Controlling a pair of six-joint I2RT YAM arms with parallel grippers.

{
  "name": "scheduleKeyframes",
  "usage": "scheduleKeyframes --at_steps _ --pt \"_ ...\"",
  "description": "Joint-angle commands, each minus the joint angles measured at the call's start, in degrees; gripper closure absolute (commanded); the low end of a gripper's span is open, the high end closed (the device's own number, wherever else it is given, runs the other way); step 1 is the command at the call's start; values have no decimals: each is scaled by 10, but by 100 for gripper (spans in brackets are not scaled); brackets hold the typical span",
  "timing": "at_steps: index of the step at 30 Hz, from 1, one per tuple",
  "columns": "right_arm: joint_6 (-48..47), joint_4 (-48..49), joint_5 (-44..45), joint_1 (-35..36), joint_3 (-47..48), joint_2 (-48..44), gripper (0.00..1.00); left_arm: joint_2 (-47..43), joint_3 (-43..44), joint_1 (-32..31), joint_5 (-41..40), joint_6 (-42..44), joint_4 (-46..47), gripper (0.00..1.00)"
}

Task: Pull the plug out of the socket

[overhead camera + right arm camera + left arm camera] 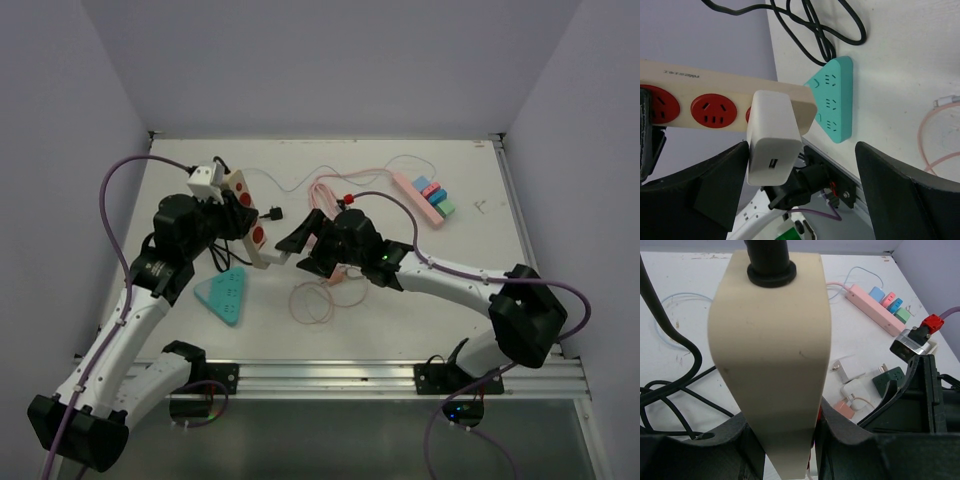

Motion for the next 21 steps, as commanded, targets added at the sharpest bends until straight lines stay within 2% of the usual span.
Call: scheduleKeyframes --at_steps 1,9,11,12,13,15,16,21 --pt "47 79 8 9 15 18 12 -8 5 -2 20 -10 112 100" --pt "77 121 -7 17 35 40 40 -13 -35 -2 6 -10 165 100" --pt "85 123 -7 17 35 42 56 -11 -40 -2 -1 -7 173 100" --pt "87 129 -7 18 28 40 63 -11 -42 -2 -22 -6 174 100" --pt "89 134 -9 18 23 38 76 -13 -46 -2 -37 -6 182 100" --pt "98 134 -9 18 7 27 89 -25 -67 -2 -83 2 197 100" --pt "101 135 -10 18 1 22 100 -29 -81 -2 -105 13 211 100" --pt "121 111 -9 13 -37 -31 100 -26 -100 -2 -185 55 219 100"
